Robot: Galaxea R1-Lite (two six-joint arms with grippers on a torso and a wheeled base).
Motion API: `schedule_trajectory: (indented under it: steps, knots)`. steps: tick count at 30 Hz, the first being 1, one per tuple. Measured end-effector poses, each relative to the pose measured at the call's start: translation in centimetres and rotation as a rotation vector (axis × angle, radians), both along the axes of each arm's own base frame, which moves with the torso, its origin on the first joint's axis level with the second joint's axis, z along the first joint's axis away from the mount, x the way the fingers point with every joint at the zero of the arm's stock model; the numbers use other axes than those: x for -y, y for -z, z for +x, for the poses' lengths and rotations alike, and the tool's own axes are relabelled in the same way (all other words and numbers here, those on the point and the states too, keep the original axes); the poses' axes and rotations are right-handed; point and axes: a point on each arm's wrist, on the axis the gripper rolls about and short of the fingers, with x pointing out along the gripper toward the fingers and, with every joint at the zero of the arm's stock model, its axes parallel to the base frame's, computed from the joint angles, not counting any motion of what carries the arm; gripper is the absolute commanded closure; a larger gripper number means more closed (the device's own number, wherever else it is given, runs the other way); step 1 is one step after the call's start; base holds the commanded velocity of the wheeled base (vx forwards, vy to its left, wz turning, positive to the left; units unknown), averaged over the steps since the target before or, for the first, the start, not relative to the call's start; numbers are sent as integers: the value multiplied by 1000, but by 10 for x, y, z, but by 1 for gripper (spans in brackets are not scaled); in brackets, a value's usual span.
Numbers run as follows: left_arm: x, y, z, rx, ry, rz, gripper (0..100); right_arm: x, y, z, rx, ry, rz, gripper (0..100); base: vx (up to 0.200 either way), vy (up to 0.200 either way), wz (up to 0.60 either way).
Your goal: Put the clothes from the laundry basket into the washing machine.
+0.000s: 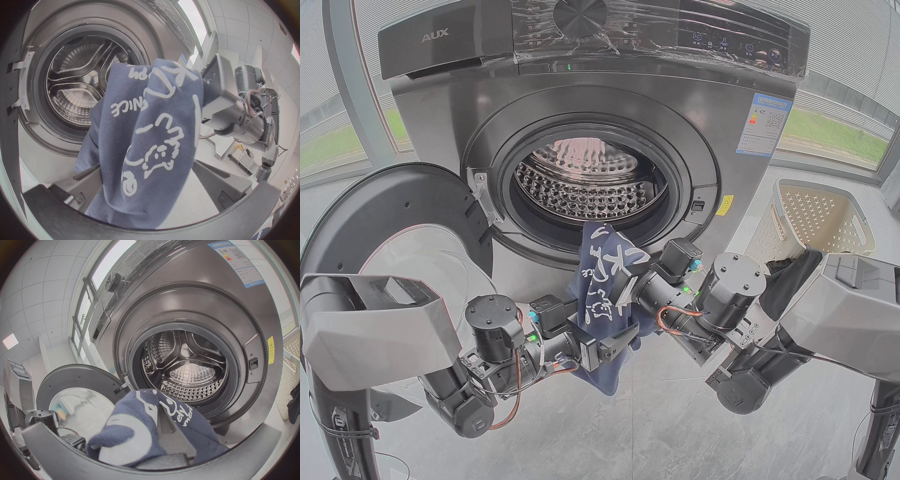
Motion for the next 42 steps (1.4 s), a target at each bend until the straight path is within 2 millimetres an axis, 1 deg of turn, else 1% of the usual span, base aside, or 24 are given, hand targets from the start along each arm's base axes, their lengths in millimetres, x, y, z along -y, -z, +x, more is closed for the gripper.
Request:
schedule_trajectory:
  steps: [8,14,17,18,26,30,33,36,40,42]
  knots:
    - [8,13,24,17,-100,-11,0,-5,-2,-11,-12,-8,6,100,0,0,0]
    - [7,19,42,28,-152,-26,0,-2,-7,-22,-16,-18,9,100,0,0,0]
    - [7,21,47,18,-171,-43,0,-1,-10,-25,-15,-22,15,100,0,0,0]
    - [7,22,48,17,-174,-46,100,0,-11,-26,-15,-22,17,100,0,0,0]
    - [6,22,51,19,-184,-54,100,0,-14,-28,-9,-28,26,100,0,0,0]
    - [5,21,52,20,-203,-61,100,4,-15,-27,-9,-18,25,100,0,0,0]
    - [3,16,52,21,-213,-72,100,14,-15,-23,-13,8,20,100,0,0,0]
    - [0,7,50,23,-223,-94,100,29,-11,-17,-30,45,7,100,0,0,0]
    - [-6,-6,42,24,-226,-115,100,51,-1,-12,-76,98,-24,100,0,0,0]
    - [-9,-13,38,22,-227,-126,100,59,6,-13,-101,113,-45,100,0,0,0]
